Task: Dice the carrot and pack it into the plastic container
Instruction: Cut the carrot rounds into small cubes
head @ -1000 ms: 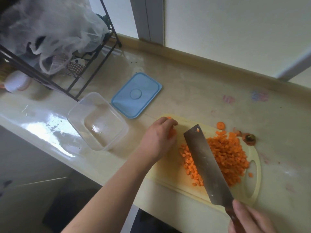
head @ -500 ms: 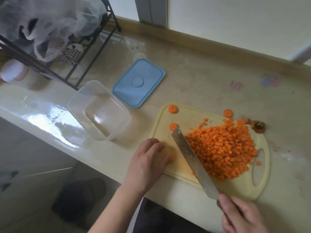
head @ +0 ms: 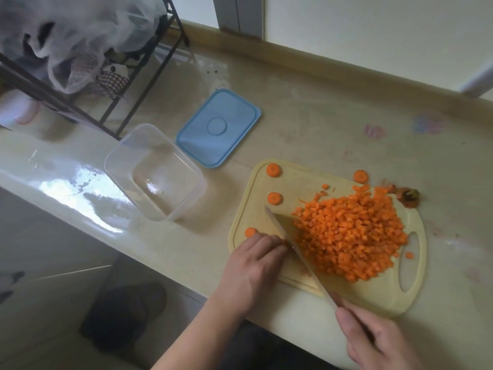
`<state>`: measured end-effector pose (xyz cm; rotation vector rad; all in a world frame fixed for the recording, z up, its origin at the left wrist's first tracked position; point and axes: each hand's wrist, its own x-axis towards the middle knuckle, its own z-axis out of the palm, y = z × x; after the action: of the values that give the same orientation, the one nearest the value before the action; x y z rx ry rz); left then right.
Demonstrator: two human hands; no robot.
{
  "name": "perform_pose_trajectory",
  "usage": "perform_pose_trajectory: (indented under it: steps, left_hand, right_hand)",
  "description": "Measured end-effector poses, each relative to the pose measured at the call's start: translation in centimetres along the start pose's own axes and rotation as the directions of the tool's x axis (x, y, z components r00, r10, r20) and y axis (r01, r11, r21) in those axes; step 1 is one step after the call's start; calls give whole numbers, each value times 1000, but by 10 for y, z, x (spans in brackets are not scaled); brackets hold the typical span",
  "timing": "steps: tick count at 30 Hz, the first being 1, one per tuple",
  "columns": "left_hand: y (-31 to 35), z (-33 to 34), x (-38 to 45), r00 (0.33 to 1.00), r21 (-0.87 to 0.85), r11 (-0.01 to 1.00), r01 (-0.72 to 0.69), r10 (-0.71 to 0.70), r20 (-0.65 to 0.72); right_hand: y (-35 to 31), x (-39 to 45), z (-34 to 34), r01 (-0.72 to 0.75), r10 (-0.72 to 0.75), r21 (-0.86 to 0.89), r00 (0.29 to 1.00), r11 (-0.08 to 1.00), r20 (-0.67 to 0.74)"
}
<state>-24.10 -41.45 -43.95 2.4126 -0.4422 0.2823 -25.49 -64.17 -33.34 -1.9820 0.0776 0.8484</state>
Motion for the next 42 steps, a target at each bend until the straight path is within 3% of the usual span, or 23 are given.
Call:
perform_pose_trajectory:
  steps: [11, 25, 30, 42]
  left_hand:
    - [3, 1, 0, 999, 17, 999, 29, -29, -35]
    - [9, -2, 3, 997, 63, 997, 48, -44, -63]
    - [8, -4, 0, 997, 44, 998, 42, -39, -64]
    - [2, -6, -5, 993, 13, 1000, 26, -25, -116]
  right_hand:
    - [2, -2, 1, 31, -34, -39, 997, 999, -71]
    - [-11, 8, -6, -22, 19, 61, 998, 998, 55]
    - [-8, 3, -4, 11, -11, -7, 1000, 1000, 9]
    - [-17, 8, 0, -36, 33, 76, 999, 996, 40]
